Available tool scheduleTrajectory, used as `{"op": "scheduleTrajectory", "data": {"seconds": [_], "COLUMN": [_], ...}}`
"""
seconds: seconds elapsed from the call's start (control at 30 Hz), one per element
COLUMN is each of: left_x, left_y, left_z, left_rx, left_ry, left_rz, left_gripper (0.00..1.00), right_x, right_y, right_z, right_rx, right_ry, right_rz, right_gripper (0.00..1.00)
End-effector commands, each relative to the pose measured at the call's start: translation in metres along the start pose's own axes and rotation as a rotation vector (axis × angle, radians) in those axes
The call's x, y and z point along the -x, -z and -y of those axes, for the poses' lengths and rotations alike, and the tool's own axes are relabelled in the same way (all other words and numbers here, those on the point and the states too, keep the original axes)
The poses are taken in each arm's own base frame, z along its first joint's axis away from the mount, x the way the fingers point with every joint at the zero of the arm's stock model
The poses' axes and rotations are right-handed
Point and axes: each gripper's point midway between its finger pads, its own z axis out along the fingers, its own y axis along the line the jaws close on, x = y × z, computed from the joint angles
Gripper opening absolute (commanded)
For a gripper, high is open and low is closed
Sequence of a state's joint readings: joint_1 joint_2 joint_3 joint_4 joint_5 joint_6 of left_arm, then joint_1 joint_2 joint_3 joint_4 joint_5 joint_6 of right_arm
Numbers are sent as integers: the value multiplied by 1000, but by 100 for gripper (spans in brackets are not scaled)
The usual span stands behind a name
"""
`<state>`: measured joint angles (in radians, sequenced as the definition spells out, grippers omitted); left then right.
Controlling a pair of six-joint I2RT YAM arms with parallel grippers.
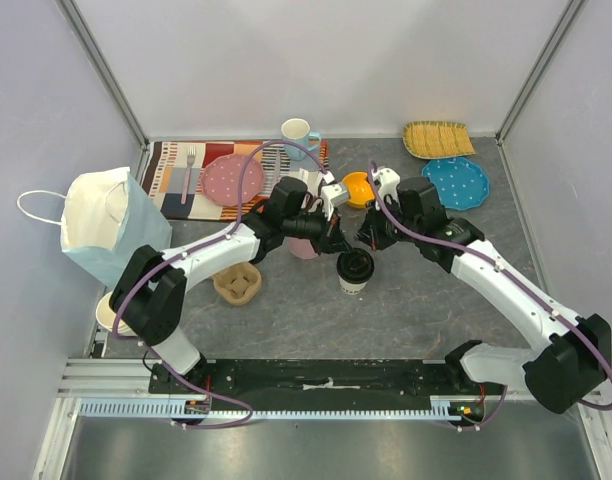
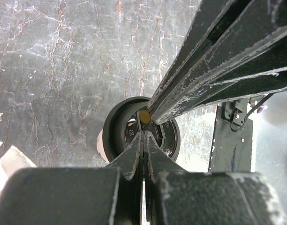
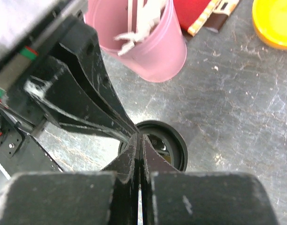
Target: Pack the takeout coffee
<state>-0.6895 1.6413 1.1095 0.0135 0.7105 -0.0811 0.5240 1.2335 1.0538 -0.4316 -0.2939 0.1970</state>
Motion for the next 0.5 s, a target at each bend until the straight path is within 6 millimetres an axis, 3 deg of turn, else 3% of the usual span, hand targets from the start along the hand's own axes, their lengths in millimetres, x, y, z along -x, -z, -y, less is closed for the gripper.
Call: {"op": "scheduleTrajectory", "data": {"seconds": [0.0, 0.07, 0.1, 0.13, 0.23, 0.37, 0.47], "left_x": [1, -23, -29, -41, -49, -50, -30], "left_y": [1, -1, -2, -4, -8, -10, -5], "left_z": [-3, -8, -8, -8, -12, -13, -9], "left_rx": [15, 26, 24, 22, 31, 42, 45], "left_ry": [-20, 10, 9, 22, 12, 22, -19], "left_rz": [9, -26, -31, -52, -61, -63, -29], "left_gripper": [2, 2, 2, 2, 2, 2, 2], "right_x": [-41, -59, -81, -85, -99, -73, -61], "right_y": [0, 1, -1, 0, -3, -2, 9], "right_z": [6, 4, 8, 9, 16, 9, 12], "right_rx": [-5, 6, 0, -1, -30, -10, -45], "right_ry": [-51, -98, -121, -125, -139, -123, -69], "right_rz": [-78, -102, -143, -134, -162, -122, -122], "right_gripper": [0, 0, 0, 0, 0, 0, 0]}}
